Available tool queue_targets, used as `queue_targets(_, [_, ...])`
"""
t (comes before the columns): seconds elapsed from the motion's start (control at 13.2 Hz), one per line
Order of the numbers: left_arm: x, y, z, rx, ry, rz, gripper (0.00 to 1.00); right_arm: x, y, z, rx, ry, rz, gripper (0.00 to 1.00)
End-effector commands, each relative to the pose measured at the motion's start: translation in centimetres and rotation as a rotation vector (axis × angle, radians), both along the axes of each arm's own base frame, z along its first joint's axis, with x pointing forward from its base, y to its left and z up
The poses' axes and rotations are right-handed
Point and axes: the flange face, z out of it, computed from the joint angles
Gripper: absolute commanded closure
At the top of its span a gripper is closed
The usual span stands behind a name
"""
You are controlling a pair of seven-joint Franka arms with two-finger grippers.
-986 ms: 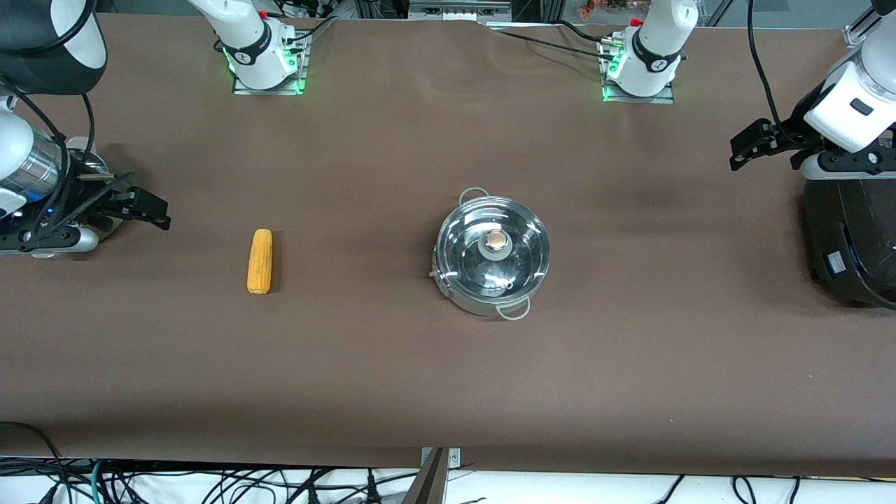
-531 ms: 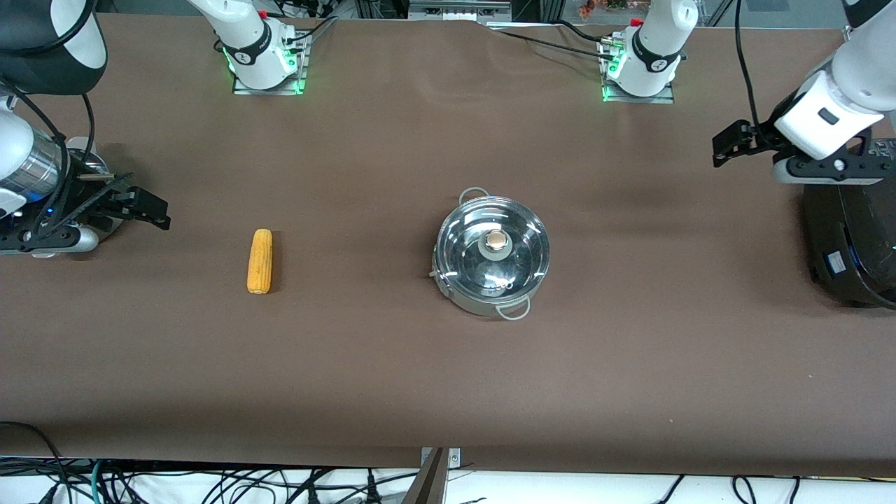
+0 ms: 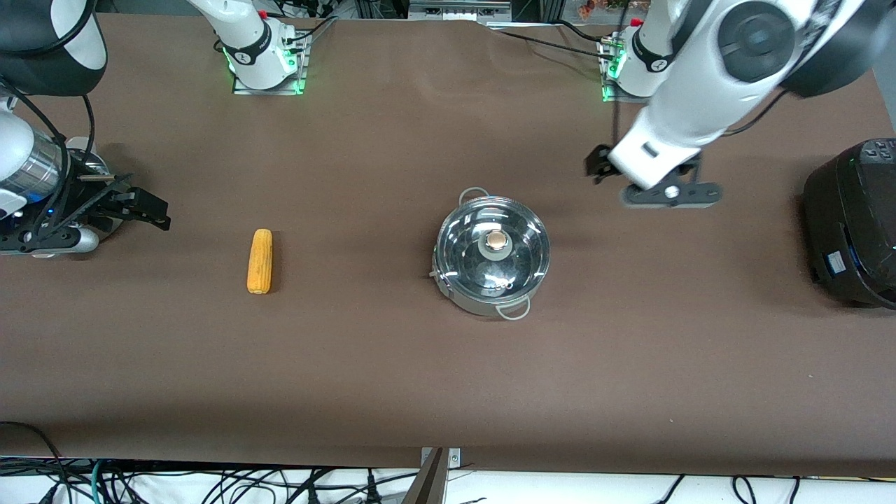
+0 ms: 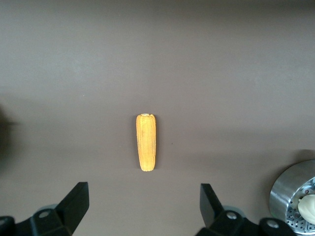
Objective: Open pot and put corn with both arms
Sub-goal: 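Move the left gripper over the pot and grasp the lid knob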
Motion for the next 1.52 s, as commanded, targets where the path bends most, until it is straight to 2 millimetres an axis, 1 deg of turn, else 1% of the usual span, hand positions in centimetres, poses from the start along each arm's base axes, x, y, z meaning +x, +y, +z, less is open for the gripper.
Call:
queue_targets(0.0, [2.1,-7.8,-3.0,-0.02,-0.019,0.076,0.0,-0.1,-0.3,0.4,0.001,0.002,-0.014,0.0])
queue_targets(0.08, [1.9,-10.1,-4.0,-0.036,-0.047,0.107,0.0,-0.1,-0.2,0.3,0.001,0.003,-0.014,0.0])
queue_targets(0.15, [2.1,-11.8,-5.6,-0.048,-0.064,0.131,0.0,-0.1,-0.2,0.3,0.001,0.003,-0.014,0.0])
queue_targets(0.3, [2.2,-14.6,-8.9,-0.069,-0.086,0.109,0.0,-0.1,-0.2,0.3,0.001,0.003,-0.014,0.0])
queue_targets(0.38, [2.3,-15.5,-10.2,-0.085,-0.103,0.101,0.0,-0.1,-0.2,0.3,0.001,0.003,-0.014,0.0])
queue_targets(0.46, [2.9,-15.9,-11.2,-0.111,-0.131,0.105,0.0,-0.1,-0.2,0.3,0.001,0.003,-0.014,0.0])
queue_targets(0.53, [2.7,-16.2,-12.9,-0.106,-0.122,0.09,0.0,-0.1,-0.2,0.3,0.001,0.003,-0.014,0.0])
queue_targets(0.61, [2.7,-16.3,-14.1,-0.094,-0.109,0.079,0.0,-0.1,-0.2,0.3,0.001,0.003,-0.014,0.0])
queue_targets(0.83, [2.0,-16.7,-15.2,-0.017,-0.142,-0.008,0.0,-0.1,-0.2,0.2,0.001,0.005,-0.014,0.0])
queue_targets(0.99, [1.9,-16.8,-16.8,-0.004,-0.124,-0.016,0.0,-0.1,-0.3,0.2,0.0,0.006,-0.013,0.0])
queue_targets(1.06, [2.0,-16.8,-17.2,-0.001,-0.119,-0.017,0.0,-0.1,-0.3,0.2,0.001,0.006,-0.014,0.0])
queue_targets(1.29, [1.9,-16.8,-17.7,0.003,-0.112,-0.019,0.0,-0.1,-0.3,0.2,0.001,0.006,-0.014,0.0])
queue_targets(1.44, [2.0,-16.5,-18.0,0.004,-0.107,-0.055,0.0,-0.1,-0.3,0.2,0.001,0.006,-0.014,0.0])
